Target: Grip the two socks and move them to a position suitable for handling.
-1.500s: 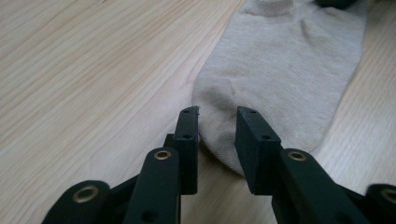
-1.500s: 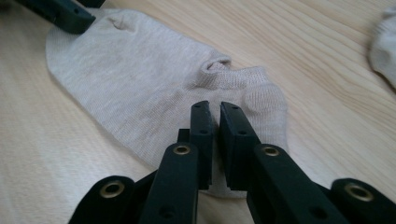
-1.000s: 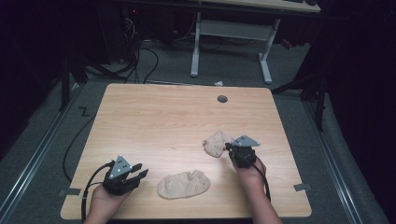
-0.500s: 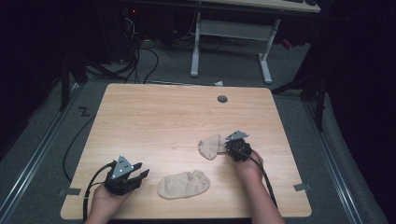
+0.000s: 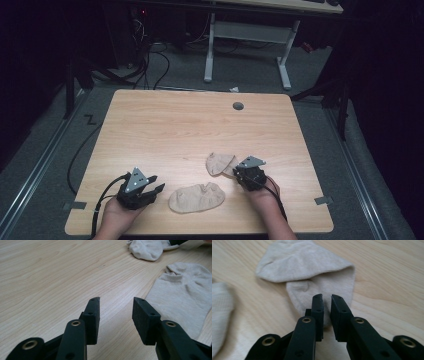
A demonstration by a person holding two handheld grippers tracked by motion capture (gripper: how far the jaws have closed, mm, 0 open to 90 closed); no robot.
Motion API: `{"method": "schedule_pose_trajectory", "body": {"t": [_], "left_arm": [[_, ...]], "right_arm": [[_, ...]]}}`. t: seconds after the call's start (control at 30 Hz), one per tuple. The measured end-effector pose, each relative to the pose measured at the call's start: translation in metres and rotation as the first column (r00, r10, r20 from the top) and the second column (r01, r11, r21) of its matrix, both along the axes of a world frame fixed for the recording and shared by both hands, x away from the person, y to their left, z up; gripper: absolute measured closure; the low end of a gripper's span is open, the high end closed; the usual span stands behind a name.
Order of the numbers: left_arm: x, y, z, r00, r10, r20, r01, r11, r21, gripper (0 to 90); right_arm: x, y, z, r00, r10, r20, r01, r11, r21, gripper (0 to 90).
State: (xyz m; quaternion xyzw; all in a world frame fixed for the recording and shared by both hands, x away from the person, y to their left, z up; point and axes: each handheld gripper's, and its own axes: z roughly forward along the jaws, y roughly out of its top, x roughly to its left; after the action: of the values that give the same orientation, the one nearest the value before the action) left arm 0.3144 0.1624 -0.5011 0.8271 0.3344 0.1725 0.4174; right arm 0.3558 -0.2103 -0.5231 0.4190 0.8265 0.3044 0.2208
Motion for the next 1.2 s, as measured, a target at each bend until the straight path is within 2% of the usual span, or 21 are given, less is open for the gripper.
{"method": "schedule_pose_trajectory", "body": {"t": [0.1, 0.23, 0.27, 0.3, 0.33, 0.37, 0.4, 0.47, 0.5, 0.53, 0.57, 0.6, 0.7, 0.77, 0.8, 0.9, 0.97, 1.0, 1.1, 1.17, 1.2], "left_arm": [[0.0, -0.001, 0.0, 1.0, -0.005, 0.001, 0.005, 1.0, 0.005, 57.7], [0.001, 0.0, 0.0, 1.0, -0.003, 0.0, 0.003, 1.0, 0.0, 57.6], [0.001, 0.0, 0.001, 1.0, -0.002, 0.0, 0.002, 1.0, -0.001, 57.5], [0.001, 0.0, 0.001, 1.0, -0.002, 0.0, 0.002, 1.0, -0.001, 57.6], [0.001, 0.0, 0.001, 1.0, -0.002, 0.002, 0.002, 1.0, 0.001, 57.5], [0.001, 0.0, 0.001, 1.0, -0.002, 0.002, 0.002, 1.0, 0.001, 57.5], [0.002, 0.001, 0.001, 1.0, -0.003, 0.001, 0.003, 1.0, 0.002, 57.3], [0.002, 0.002, 0.001, 1.0, -0.002, 0.0, 0.002, 1.0, 0.002, 57.3], [0.002, 0.002, 0.001, 1.0, 0.001, 0.001, -0.001, 1.0, -0.004, 57.3], [0.002, 0.002, 0.001, 1.0, 0.001, -0.001, -0.001, 1.0, -0.004, 57.3], [0.002, 0.002, 0.001, 1.0, 0.001, -0.001, -0.001, 1.0, -0.004, 57.3], [0.003, 0.003, 0.0, 1.0, 0.003, -0.001, -0.003, 1.0, -0.004, 57.3], [0.003, 0.004, 0.001, 1.0, 0.004, -0.004, -0.004, 1.0, -0.006, 57.4], [0.002, 0.003, 0.001, 1.0, 0.007, -0.002, -0.007, 0.9999, -0.013, 57.4], [0.002, 0.003, 0.001, 1.0, 0.007, -0.002, -0.007, 0.9999, -0.013, 57.3], [0.002, 0.003, 0.001, 1.0, 0.007, -0.003, -0.007, 0.9999, -0.013, 57.4], [0.003, 0.003, 0.001, 1.0, 0.007, -0.006, -0.007, 0.9999, -0.012, 57.4], [0.003, 0.003, 0.001, 0.9999, 0.007, -0.007, -0.007, 0.9999, -0.01, 57.4], [0.003, 0.004, 0.001, 0.9999, 0.009, -0.006, -0.009, 0.9999, -0.008, 57.3], [0.002, 0.005, 0.001, 0.9999, 0.01, -0.005, -0.01, 0.9999, -0.008, 57.4], [0.002, 0.006, 0.001, 0.9999, 0.013, -0.006, -0.013, 0.9999, -0.009, 57.4]], "right_arm": [[-0.002, 0.003, 0.001, 0.9999, 0.011, -0.01, -0.011, 0.9999, 0.003, 82.9], [0.001, 0.013, 0.001, 0.9997, -0.006, -0.026, 0.006, 0.9998, 0.017, 85.8], [0.005, 0.021, 0.001, 0.9992, 0.019, -0.035, -0.018, 0.9993, 0.032, 85.9], [0.005, 0.021, 0.001, 0.9992, 0.019, -0.035, -0.018, 0.9993, 0.032, 85.9], [0.006, 0.032, 0.002, 0.9973, 0.059, -0.045, -0.057, 0.9977, 0.038, 85.8], [0.006, 0.032, 0.002, 0.9973, 0.059, -0.045, -0.057, 0.9977, 0.038, 85.8], [0.004, 0.038, 0.005, 0.9971, 0.074, -0.018, -0.073, 0.9967, 0.035, 85.8], [0.003, 0.037, 0.009, 0.9977, 0.068, 0.0, -0.067, 0.9968, 0.043, 85.9], [0.003, 0.031, 0.015, 0.9988, 0.038, 0.03, -0.04, 0.9976, 0.057, 87.7], [0.003, 0.026, 0.016, 0.9992, 0.019, 0.035, -0.021, 0.9983, 0.055, 88.3], [0.003, 0.026, 0.016, 0.9992, 0.019, 0.035, -0.021, 0.9983, 0.055, 88.3], [0.005, 0.016, 0.013, 0.9996, -0.018, 0.023, 0.017, 0.9989, 0.043, 89.6], [0.007, 0.013, 0.009, 0.9997, -0.024, -0.007, 0.025, 0.9987, 0.044, 89.8], [0.007, 0.021, 0.003, 0.9993, 0.012, -0.034, -0.011, 0.9997, 0.022, 89.8], [0.007, 0.021, 0.003, 0.9993, 0.012, -0.034, -0.011, 0.9997, 0.022, 89.8], [0.002, 0.039, 0.001, 0.9966, 0.073, -0.038, -0.072, 0.9969, 0.031, 89.7], [-0.001, 0.054, 0.0, 0.991, 0.13, -0.033, -0.128, 0.9908, 0.043, 89.3], [-0.003, 0.065, 0.001, 0.985, 0.17, -0.03, -0.168, 0.9845, 0.049, 89.0], [-0.003, 0.068, 0.007, 0.9866, 0.163, -0.003, -0.163, 0.9846, 0.064, 88.8], [0.002, 0.067, 0.016, 0.9899, 0.136, 0.04, -0.138, 0.9894, 0.046, 88.0], [0.005, 0.067, 0.018, 0.991, 0.126, 0.045, -0.128, 0.9909, 0.042, 87.3]]}}
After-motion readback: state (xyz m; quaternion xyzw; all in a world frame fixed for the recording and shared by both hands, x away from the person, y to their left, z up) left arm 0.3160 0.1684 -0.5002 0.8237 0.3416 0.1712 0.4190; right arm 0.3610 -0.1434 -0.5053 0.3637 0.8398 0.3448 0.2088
